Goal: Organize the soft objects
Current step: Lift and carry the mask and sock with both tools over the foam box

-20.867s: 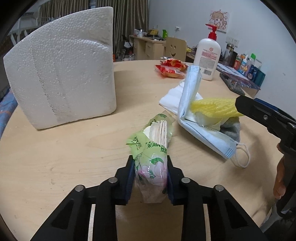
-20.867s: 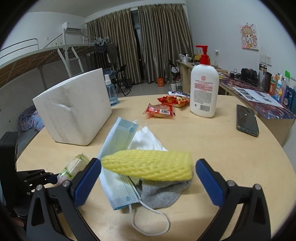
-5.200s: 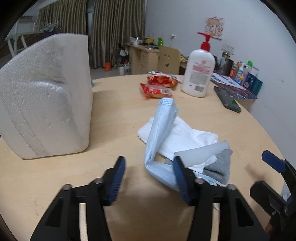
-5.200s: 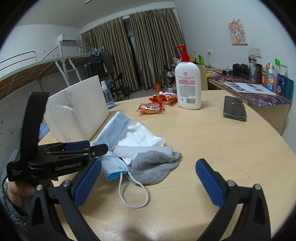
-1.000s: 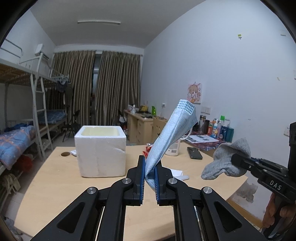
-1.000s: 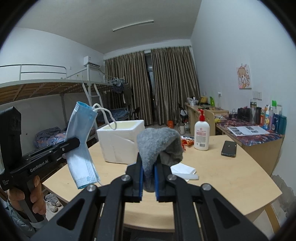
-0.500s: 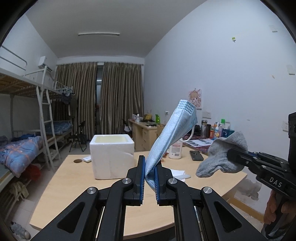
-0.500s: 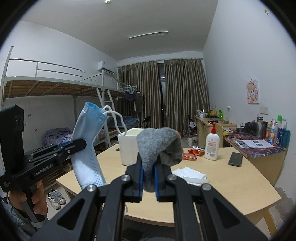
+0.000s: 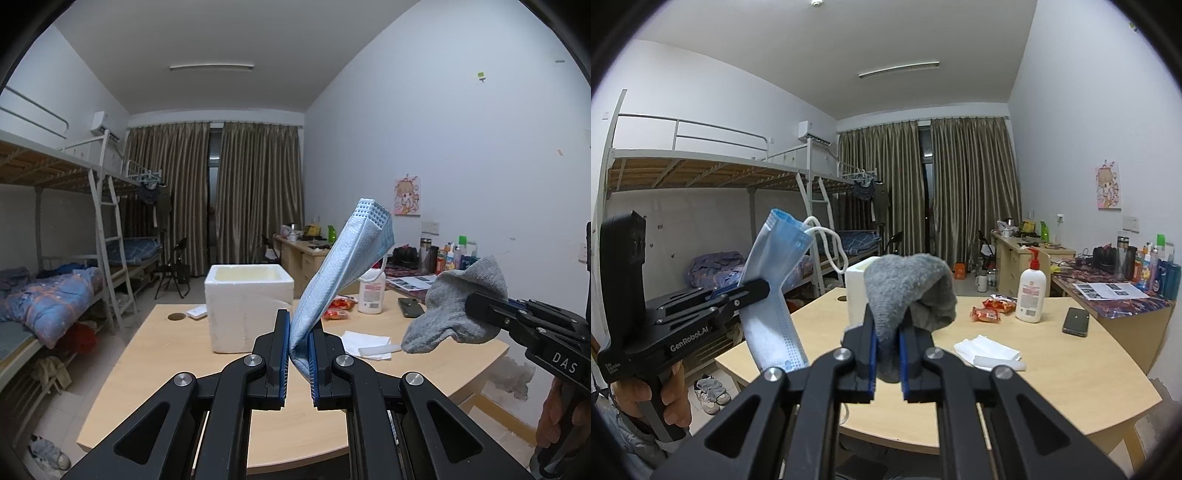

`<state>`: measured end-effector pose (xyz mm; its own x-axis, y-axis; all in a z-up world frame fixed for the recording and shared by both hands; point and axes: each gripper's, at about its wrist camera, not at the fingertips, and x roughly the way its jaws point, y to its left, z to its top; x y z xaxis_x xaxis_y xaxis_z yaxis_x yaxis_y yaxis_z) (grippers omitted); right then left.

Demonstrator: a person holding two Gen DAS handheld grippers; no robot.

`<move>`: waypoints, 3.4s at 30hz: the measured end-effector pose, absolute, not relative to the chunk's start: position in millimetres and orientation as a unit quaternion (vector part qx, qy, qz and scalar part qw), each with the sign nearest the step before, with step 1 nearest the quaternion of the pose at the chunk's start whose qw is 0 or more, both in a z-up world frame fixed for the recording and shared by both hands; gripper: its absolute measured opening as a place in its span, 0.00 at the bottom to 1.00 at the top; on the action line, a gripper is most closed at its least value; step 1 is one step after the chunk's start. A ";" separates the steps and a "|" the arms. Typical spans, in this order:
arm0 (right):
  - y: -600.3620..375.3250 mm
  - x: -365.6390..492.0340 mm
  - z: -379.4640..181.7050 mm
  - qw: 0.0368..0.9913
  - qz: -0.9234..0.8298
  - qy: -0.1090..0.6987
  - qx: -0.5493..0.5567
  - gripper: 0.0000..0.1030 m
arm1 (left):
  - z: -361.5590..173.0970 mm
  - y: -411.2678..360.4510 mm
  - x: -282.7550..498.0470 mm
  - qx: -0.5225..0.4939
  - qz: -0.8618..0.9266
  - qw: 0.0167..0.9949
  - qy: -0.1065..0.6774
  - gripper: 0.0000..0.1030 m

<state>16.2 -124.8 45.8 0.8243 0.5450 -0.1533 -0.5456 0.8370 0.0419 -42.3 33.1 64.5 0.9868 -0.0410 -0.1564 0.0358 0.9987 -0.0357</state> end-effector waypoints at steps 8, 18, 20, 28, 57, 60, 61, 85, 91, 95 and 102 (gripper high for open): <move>-105.0 21.0 46.8 0.948 0.308 0.083 -0.014 0.12 | 63.0 48.0 -41.4 -0.025 0.003 0.996 0.085 0.09; -71.3 21.7 51.6 0.939 0.331 0.085 -0.040 0.12 | 57.6 74.5 -48.5 -0.043 0.026 0.995 0.082 0.09; -66.2 21.0 51.2 0.938 0.334 0.085 -0.043 0.12 | 56.4 80.1 -48.6 -0.047 0.032 0.995 0.083 0.09; -55.0 32.3 50.1 0.932 0.347 0.090 -0.045 0.12 | 56.8 87.4 -33.7 -0.047 0.046 0.993 0.094 0.09; -63.3 97.7 67.9 0.927 0.356 0.116 -0.013 0.12 | 73.0 81.3 60.3 -0.035 0.073 0.987 0.141 0.09; -59.5 105.5 70.4 0.926 0.359 0.117 -0.013 0.12 | 73.7 85.6 71.2 -0.035 0.075 0.986 0.145 0.09; -59.2 108.6 70.3 0.926 0.360 0.118 -0.012 0.12 | 73.1 87.1 75.0 -0.035 0.076 0.986 0.147 0.09; -24.6 167.3 90.4 0.919 0.369 0.135 -0.029 0.12 | 106.3 114.2 146.9 -0.031 0.067 0.987 0.143 0.09; -17.0 178.5 97.6 0.920 0.367 0.133 -0.035 0.12 | 122.3 117.7 163.7 -0.028 0.056 0.989 0.137 0.09; -10.8 187.6 104.2 0.918 0.372 0.133 -0.036 0.12 | 132.7 121.7 176.6 -0.031 0.057 0.988 0.139 0.09; -0.6 207.7 121.4 0.916 0.379 0.125 -0.042 0.12 | 151.3 133.9 210.2 -0.039 0.057 0.986 0.153 0.09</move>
<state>207.7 -0.6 121.4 0.6813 0.6841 -0.2605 -0.7052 0.7088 0.0172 210.2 133.9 151.3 0.9466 0.0999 -0.3066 -0.1239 0.9905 -0.0597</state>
